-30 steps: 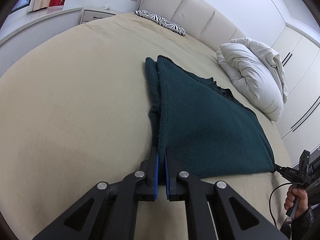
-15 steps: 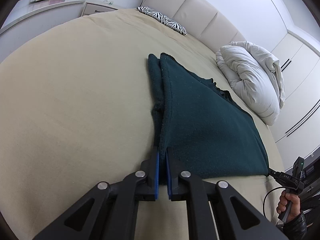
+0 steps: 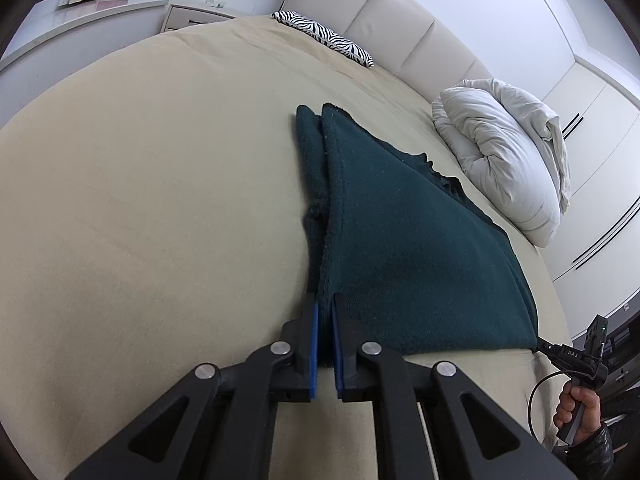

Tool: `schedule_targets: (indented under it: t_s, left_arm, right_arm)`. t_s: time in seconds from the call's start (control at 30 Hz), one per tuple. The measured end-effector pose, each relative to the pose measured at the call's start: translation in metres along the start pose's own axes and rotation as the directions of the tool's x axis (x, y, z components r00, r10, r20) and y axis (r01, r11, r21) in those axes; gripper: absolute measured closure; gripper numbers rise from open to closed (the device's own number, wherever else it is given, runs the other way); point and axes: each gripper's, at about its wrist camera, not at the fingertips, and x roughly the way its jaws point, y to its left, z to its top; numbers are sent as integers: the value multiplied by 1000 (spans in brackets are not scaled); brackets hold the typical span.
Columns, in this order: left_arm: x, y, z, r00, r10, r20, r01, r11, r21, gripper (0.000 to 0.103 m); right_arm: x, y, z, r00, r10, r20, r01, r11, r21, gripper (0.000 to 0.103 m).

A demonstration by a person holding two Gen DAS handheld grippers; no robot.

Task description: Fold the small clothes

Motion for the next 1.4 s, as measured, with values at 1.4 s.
schedule_targets:
  t_s: [1.4]
  left_arm:
    - [125, -138, 122, 980, 163, 113, -193, 915, 355, 67]
  right_arm:
    - [112, 143, 111, 909, 414, -34, -411, 909, 71, 72]
